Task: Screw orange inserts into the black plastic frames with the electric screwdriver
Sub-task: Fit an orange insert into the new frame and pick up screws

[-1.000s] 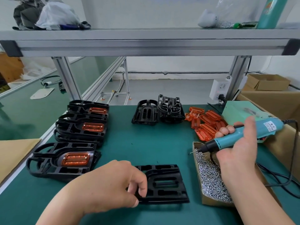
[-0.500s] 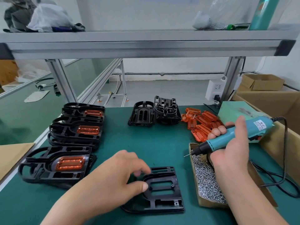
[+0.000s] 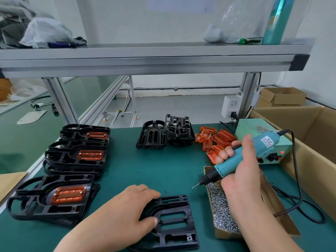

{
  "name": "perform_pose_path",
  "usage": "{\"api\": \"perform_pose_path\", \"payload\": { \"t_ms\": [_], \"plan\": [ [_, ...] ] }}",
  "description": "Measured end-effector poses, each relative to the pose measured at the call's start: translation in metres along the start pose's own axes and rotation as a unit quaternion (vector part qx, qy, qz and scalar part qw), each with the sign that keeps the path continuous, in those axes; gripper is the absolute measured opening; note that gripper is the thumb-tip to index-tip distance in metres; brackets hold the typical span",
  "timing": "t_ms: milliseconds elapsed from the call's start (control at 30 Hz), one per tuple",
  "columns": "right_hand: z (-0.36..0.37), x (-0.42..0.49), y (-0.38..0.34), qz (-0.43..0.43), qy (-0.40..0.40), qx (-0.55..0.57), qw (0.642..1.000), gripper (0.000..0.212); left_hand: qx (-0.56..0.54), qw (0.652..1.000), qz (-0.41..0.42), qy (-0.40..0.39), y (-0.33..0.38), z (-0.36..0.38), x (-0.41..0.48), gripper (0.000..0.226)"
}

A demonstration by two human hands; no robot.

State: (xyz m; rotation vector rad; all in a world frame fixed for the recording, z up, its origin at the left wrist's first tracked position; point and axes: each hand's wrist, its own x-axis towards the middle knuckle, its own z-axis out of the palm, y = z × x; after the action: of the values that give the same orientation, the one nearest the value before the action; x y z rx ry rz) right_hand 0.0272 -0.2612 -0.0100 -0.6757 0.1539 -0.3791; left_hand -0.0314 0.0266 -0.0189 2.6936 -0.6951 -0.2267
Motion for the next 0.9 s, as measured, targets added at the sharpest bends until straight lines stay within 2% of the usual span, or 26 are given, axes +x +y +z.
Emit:
{"api": "perform_pose_path", "payload": {
  "t_ms": [200,500,700,900],
  "plan": [
    [0.005,-0.006,0.002,0.008,-0.009,-0.003,1.0,0.037,-0.025,1.0,-0.002,0.003,-0.004,-0.001,0.001,0.069],
    [0.007,-0.008,0.004,0.017,0.004,-0.001,1.0,0.038,-0.092,0.989,-0.007,0.115,0.021,-0.002,0.024,0.057],
    [0.006,-0.006,0.005,0.02,0.008,0.007,1.0,0.038,-0.088,0.991,-0.005,0.105,0.049,-0.005,0.074,0.033],
    [0.002,-0.003,0.006,0.025,0.021,-0.001,0.999,0.038,-0.064,0.993,-0.009,0.098,0.068,-0.003,0.148,0.041]
  ]
}}
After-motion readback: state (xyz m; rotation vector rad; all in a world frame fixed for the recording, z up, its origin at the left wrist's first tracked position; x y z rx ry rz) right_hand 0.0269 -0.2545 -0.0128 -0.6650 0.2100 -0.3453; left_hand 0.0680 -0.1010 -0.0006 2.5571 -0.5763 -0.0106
